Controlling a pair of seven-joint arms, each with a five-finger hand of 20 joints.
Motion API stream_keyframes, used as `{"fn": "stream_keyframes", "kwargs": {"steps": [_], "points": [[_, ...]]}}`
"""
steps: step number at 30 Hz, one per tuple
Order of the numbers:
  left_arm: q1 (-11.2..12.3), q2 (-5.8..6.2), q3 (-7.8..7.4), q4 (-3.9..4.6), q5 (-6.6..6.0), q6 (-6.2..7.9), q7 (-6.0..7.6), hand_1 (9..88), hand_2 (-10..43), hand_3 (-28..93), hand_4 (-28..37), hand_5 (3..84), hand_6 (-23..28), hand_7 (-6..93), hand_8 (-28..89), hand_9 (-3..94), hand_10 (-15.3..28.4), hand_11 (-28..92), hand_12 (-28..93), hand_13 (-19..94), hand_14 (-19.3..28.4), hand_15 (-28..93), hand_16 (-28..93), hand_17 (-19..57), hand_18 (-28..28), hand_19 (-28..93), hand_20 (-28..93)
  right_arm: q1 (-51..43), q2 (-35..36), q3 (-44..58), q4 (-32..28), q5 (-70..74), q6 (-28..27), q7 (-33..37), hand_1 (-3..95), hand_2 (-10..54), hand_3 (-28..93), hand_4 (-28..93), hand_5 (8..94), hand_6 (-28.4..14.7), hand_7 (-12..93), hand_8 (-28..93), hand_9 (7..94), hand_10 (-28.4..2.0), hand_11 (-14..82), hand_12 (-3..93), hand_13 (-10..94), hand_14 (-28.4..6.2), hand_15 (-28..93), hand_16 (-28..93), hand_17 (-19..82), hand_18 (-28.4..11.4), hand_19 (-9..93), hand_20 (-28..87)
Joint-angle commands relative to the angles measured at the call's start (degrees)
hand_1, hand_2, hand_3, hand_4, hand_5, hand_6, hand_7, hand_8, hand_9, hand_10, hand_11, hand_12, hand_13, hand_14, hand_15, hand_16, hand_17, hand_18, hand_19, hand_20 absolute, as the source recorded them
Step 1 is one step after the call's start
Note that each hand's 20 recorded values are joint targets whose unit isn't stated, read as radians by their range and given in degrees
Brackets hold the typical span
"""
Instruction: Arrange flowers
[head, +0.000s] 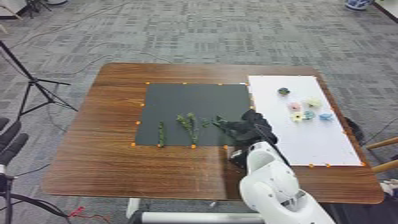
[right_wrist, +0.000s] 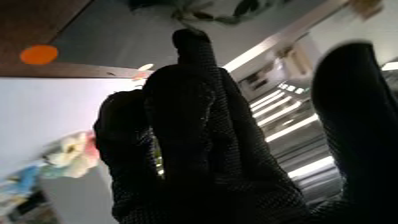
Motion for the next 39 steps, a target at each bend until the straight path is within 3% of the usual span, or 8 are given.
{"fn": "stream_keyframes", "kwargs": {"steps": [1,5,12,17,26,34,39], "points": [[0.54,-0.79,-0.42,-0.45,-0.81,0.32,0.3,22.3,17.3,70,-28.3,36.0,8.5,7.9,-7,28.9,13.6,12,11,21,14.2,25,-4,-5.0,11.8,24,11,-2.7,2.2,1.1,-2.67,-1.27,0.88,-0.29,27.9,5.7,73,-18,57.9,-13.4,27,-7,64.7,-26.0,15.2,14.8,80,-10.1,66,26,43,-28.4,93,29],[0.73,-0.78,-0.89,-0.49,-0.75,0.23,0.27,22.3,17.3,70,-28.3,36.1,8.6,8.0,-7,28.9,13.6,12,11,21,14.1,25,-4,-5.0,11.9,24,11,-3.82,2.72,2.02,-4.1,-0.3,-1.74,0.43,26.8,9.3,74,-16,60.7,-12.8,41,-11,66.3,-26.6,14.5,14.3,81,-10.0,66,26,43,-28.4,93,30],[0.23,-0.86,-0.85,-0.33,-0.22,-0.06,-0.68,22.3,17.4,70,-28.3,36.3,8.6,8.2,-7,29.0,13.6,12,11,21,14.2,25,-4,-5.1,11.9,24,11,-4.12,1.64,3.04,-4.82,5.74,-6.81,-0.63,26.6,12.2,74,-15,62.4,-13.0,48,-13,68.5,-26.8,13.6,14.0,82,-9.7,65,26,44,-28.4,93,31],[0.28,-0.63,-0.83,-0.2,-0.63,-0.06,-0.42,22.3,17.5,70,-28.3,36.4,8.6,8.2,-7,29.2,13.7,12,11,21,14.2,25,-4,-5.1,11.9,24,11,-4.42,0.81,4.07,-5.5,10.87,-11.63,-2.67,26.7,13.2,74,-15,61.9,-13.0,49,-14,68.1,-26.4,13.7,14.1,81,-10.7,64,27,42,-28.4,93,30],[0.19,-0.75,-0.74,-0.25,-0.37,-0.16,-0.39,22.3,17.5,70,-28.3,36.5,8.7,8.2,-7,29.3,13.8,12,11,21,14.3,25,-4,-5.1,11.8,24,11,-3.84,0.97,3.27,-5.36,9.39,-10.04,-2.91,26.6,13.9,74,-15,61.6,-13.0,48,-15,68.2,-26.0,14.5,14.3,80,-11.2,63,25,41,-28.4,93,28],[0.4,-0.96,-0.69,-0.38,-2.1,0.17,0.78,22.4,17.6,70,-28.3,36.6,8.7,8.3,-7,29.5,13.9,13,11,21,14.3,26,-4,-5.0,11.8,24,11,-4.08,1.09,3.45,-5.8,10.55,-10.53,-3.78,26.4,13.8,74,-15,61.3,-12.9,47,-14,68.7,-25.2,15.3,14.6,79,-11.3,62,24,41,-28.4,93,26],[-0.02,-1.07,-0.42,-0.07,-1.62,0.33,0.38,22.4,17.7,70,-28.3,36.7,8.7,8.4,-7,29.7,14.0,13,11,21,14.2,26,-4,-5.0,11.9,24,11,-3.83,1.33,2.39,-5.0,7.5,-9.61,-2.48,26.2,13.6,74,-15,60.1,-12.2,48,-14,69.0,-23.6,16.1,14.9,79,-11.8,60,24,40,-28.4,92,25]]}}
